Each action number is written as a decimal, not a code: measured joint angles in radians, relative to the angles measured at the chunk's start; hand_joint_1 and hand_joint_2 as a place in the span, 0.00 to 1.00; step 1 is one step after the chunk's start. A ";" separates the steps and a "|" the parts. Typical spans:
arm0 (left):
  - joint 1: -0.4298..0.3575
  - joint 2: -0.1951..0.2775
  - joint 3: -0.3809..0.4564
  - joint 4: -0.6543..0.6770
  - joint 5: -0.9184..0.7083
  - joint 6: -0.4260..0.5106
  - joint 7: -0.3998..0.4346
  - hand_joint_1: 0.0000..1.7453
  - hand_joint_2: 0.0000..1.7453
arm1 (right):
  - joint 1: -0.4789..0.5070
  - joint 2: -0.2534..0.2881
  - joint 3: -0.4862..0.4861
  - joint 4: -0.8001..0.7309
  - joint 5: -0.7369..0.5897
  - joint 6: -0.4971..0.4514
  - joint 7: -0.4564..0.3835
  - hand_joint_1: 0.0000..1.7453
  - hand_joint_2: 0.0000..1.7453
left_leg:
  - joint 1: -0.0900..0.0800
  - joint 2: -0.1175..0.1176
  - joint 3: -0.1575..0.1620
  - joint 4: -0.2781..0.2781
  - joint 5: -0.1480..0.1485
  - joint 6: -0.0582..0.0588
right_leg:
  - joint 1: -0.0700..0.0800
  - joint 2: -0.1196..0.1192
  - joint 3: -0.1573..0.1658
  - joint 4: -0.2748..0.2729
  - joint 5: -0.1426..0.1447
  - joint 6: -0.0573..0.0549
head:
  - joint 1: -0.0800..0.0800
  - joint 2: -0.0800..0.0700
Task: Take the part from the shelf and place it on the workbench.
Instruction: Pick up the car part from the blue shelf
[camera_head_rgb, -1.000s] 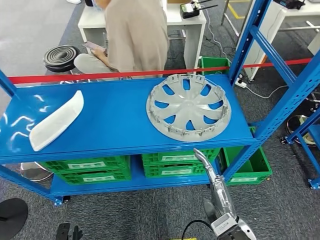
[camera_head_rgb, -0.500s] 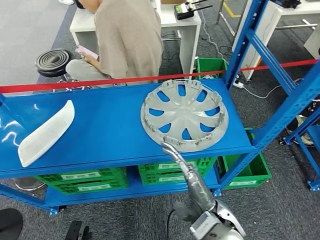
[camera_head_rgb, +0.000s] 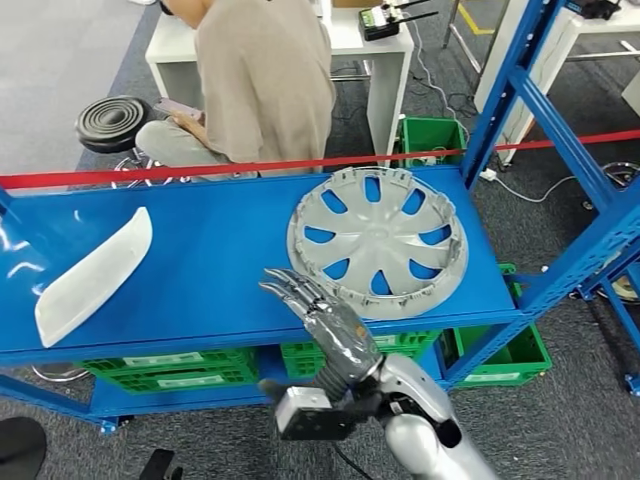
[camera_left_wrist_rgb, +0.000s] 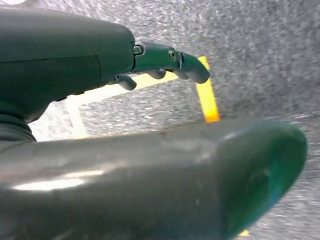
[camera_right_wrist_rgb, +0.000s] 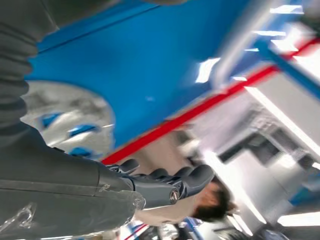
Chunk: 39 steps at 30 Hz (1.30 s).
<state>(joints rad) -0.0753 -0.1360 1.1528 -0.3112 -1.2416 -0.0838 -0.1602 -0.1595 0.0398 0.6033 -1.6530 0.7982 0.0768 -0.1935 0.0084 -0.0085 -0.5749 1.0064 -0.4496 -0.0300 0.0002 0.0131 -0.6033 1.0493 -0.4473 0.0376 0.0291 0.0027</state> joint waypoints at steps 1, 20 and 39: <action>0.000 0.002 -0.002 0.001 -0.003 0.000 0.007 0.00 0.00 | -0.020 -0.001 0.010 0.023 0.026 -0.003 0.016 0.00 1.00 | 0.001 0.000 0.000 -0.003 0.001 -0.005 | 0.000 0.001 -0.001 -0.001 0.001 -0.007 | -0.001 0.000; -0.006 0.005 -0.004 0.017 -0.007 0.001 -0.006 0.00 0.00 | -0.281 0.027 0.130 0.331 0.207 0.020 0.203 0.00 1.00 | 0.005 0.001 -0.046 -0.004 0.040 0.018 | -0.001 -0.004 -0.031 0.078 -0.064 0.012 | -0.002 0.000; -0.003 0.004 0.005 0.017 0.005 0.006 -0.021 0.00 0.00 | -0.253 0.029 -0.001 0.455 0.264 0.040 0.270 0.00 1.00 | 0.001 0.000 -0.168 0.268 -0.095 -0.029 | -0.007 -0.003 -0.011 -0.018 0.018 -0.030 | -0.008 0.000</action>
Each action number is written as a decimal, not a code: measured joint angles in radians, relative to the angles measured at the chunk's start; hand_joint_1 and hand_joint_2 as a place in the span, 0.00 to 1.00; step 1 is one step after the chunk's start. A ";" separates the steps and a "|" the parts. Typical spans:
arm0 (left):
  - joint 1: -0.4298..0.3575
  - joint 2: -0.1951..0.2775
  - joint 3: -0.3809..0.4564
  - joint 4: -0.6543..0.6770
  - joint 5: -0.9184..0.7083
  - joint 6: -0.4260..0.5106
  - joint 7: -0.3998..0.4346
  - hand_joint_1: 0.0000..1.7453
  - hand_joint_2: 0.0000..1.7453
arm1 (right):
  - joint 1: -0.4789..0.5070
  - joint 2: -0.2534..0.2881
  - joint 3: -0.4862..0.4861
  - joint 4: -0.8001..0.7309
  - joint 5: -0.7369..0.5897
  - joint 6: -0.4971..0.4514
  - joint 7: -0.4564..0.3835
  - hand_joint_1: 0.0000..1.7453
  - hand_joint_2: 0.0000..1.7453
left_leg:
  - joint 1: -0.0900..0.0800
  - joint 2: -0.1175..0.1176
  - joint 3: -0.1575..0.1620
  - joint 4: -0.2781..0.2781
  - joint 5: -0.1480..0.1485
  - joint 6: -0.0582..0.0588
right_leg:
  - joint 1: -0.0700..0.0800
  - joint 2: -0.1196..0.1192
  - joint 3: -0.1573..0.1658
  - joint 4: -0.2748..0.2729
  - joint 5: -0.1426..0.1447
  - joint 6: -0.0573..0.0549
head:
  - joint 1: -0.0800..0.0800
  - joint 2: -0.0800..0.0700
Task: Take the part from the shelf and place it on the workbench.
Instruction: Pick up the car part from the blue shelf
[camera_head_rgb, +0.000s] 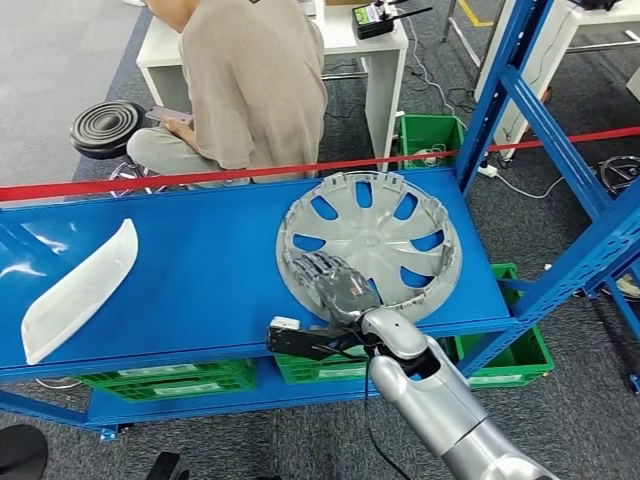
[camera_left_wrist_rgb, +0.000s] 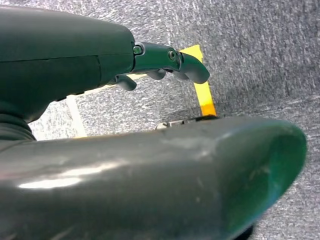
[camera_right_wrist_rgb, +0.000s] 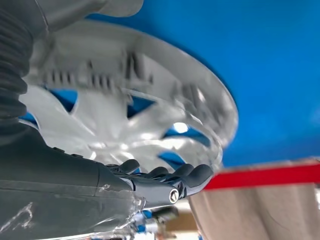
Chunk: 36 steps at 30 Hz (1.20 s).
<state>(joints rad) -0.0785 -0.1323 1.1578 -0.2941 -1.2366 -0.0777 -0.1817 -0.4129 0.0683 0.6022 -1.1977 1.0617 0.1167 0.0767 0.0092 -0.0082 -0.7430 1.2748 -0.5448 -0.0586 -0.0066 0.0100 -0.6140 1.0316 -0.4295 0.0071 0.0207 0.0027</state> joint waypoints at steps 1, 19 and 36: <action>0.000 0.000 0.001 0.000 0.000 0.000 0.000 0.00 0.00 | 0.006 0.000 -0.006 0.004 0.005 0.003 0.000 0.00 1.00 | 0.000 0.000 0.003 -0.010 0.020 0.000 | 0.000 0.000 0.002 0.000 -0.001 0.000 | 0.000 0.000; -0.005 0.004 0.027 0.001 0.018 0.010 -0.023 0.00 0.00 | -0.018 0.002 -0.084 0.101 0.131 0.070 0.079 1.00 1.00 | 0.001 -0.001 0.151 -0.272 0.116 0.047 | 0.004 -0.002 -0.038 0.091 -0.021 0.042 | 0.011 0.000; -0.006 0.010 0.043 0.002 0.022 0.011 -0.088 0.00 0.00 | -0.068 0.023 -0.101 0.177 0.161 0.082 0.049 1.00 1.00 | 0.006 -0.001 0.154 -0.262 0.114 0.003 | 0.002 0.002 0.006 -0.004 0.010 0.018 | -0.003 0.000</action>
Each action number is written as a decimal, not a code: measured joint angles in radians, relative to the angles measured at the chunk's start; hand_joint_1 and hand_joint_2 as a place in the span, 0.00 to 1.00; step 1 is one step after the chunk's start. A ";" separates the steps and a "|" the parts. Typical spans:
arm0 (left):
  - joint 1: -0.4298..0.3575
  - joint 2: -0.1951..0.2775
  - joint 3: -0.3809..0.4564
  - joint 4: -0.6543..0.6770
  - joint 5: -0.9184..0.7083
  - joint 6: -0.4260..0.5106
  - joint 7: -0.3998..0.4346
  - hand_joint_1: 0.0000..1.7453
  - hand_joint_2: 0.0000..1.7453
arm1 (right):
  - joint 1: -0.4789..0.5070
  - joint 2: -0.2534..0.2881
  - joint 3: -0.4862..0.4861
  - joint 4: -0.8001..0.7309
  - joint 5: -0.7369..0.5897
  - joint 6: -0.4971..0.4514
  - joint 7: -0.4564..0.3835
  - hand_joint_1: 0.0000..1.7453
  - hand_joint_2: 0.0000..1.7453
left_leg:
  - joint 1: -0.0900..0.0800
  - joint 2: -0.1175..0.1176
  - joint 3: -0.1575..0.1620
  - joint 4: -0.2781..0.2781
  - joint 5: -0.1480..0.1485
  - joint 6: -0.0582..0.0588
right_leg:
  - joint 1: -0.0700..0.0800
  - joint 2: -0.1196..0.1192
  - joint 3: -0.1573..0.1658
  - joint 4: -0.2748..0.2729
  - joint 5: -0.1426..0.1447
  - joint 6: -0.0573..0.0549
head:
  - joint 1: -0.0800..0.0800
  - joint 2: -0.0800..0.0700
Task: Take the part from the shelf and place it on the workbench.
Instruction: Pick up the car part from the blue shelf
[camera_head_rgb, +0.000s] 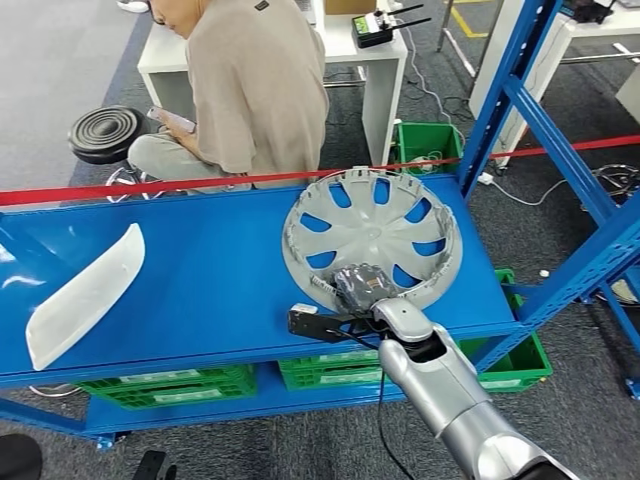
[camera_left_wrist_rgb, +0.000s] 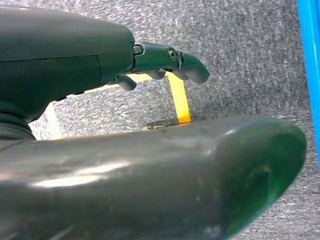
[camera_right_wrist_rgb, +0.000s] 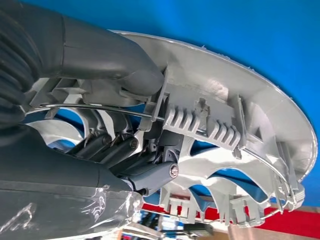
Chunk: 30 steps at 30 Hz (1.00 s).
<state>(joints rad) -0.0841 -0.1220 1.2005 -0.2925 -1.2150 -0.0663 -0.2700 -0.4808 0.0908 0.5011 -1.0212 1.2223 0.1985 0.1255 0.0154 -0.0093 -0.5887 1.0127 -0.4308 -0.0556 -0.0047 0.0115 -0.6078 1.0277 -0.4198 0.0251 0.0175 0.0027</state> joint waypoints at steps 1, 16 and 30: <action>0.000 0.000 0.000 0.000 0.000 -0.003 -0.012 0.00 0.00 | -0.001 0.000 -0.002 0.002 -0.002 0.000 -0.001 1.00 1.00 | -0.001 -0.001 0.007 -0.016 -0.001 0.006 | 0.002 0.002 -0.001 -0.001 0.001 0.005 | 0.001 0.000; 0.004 0.010 -0.010 0.002 -0.025 -0.015 -0.092 0.00 0.00 | -0.001 -0.004 -0.018 0.025 -0.105 -0.017 -0.058 1.00 1.00 | -0.001 0.001 0.012 -0.021 0.002 0.022 | -0.007 0.001 0.003 0.010 -0.010 0.024 | 0.013 0.000; 0.011 0.015 -0.010 0.003 -0.022 -0.007 -0.128 0.00 0.00 | 0.155 -0.019 -0.064 -0.281 -0.441 -0.082 -0.203 1.00 1.00 | 0.001 0.004 -0.020 0.034 -0.002 0.007 | 0.003 0.006 0.001 0.007 -0.010 -0.009 | 0.001 0.000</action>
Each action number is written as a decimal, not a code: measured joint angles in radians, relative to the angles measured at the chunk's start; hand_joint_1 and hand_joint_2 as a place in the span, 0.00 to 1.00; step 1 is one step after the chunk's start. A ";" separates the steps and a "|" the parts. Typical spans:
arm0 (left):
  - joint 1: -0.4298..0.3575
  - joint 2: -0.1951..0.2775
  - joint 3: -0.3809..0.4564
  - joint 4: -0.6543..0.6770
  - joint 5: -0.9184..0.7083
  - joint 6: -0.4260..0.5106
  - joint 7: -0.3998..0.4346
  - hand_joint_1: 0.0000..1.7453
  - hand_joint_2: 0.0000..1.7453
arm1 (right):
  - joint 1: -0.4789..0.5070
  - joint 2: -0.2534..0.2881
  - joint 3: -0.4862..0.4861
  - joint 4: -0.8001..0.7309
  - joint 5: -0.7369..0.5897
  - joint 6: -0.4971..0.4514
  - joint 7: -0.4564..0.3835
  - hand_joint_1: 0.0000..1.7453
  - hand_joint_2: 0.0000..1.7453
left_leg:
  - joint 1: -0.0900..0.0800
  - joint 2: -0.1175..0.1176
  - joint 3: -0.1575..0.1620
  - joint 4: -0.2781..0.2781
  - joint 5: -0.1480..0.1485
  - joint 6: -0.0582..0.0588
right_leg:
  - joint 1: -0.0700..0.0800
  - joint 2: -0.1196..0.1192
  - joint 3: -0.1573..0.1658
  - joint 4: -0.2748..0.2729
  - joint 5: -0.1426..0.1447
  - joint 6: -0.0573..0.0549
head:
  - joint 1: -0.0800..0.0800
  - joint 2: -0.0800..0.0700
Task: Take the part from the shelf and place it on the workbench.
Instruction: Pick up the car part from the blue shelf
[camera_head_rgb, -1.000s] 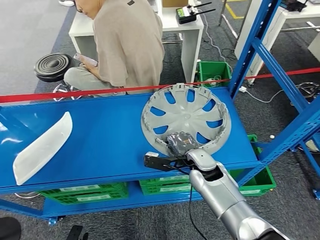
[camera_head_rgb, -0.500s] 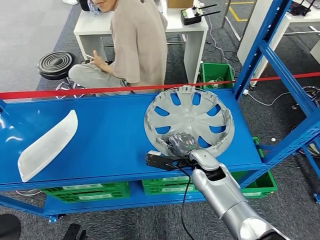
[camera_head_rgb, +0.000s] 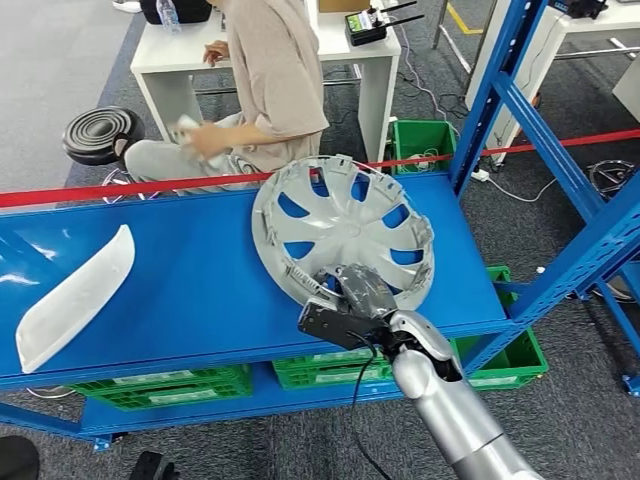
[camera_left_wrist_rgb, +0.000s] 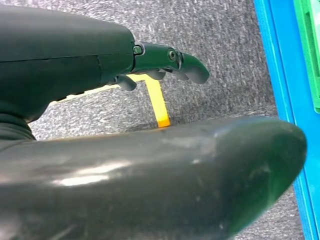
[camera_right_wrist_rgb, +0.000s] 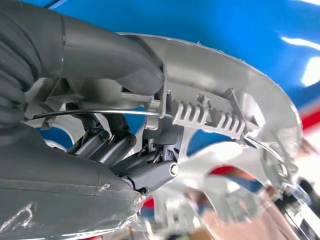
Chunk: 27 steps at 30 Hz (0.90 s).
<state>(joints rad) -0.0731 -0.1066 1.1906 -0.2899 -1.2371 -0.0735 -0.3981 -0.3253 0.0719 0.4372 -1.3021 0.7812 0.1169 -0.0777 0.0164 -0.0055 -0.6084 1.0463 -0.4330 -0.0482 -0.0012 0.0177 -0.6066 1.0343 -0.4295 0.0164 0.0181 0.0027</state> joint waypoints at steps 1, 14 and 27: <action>-0.001 0.000 0.000 0.000 0.000 0.001 0.001 0.00 0.00 | 0.010 -0.001 0.000 -0.025 -0.007 -0.002 -0.002 1.00 1.00 | -0.001 0.000 0.014 -0.033 0.005 0.003 | 0.002 0.001 -0.002 0.001 0.000 0.005 | 0.000 0.000; 0.004 -0.007 0.002 0.000 -0.005 0.005 0.002 0.00 0.00 | 0.111 -0.020 -0.015 -0.205 -0.091 -0.028 -0.078 1.00 1.00 | 0.002 -0.004 0.030 -0.051 -0.004 0.030 | -0.004 -0.009 -0.050 0.106 -0.032 0.042 | 0.015 0.000; 0.005 -0.012 0.002 0.000 -0.032 0.011 -0.009 0.00 0.00 | 0.237 -0.011 -0.070 -0.481 -0.604 0.098 -0.291 1.00 1.00 | -0.002 -0.003 -0.104 0.218 -0.108 -0.007 | -0.006 -0.007 0.003 0.001 -0.008 -0.007 | 0.004 0.000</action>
<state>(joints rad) -0.0679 -0.1190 1.1925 -0.2899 -1.2696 -0.0629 -0.4071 -0.0884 0.0612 0.3672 -1.7833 0.1771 0.2154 -0.3691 0.0149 -0.0089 -0.7121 1.2640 -0.5413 -0.0554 -0.0077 0.0109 -0.6038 1.0350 -0.4373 0.0092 0.0218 0.0027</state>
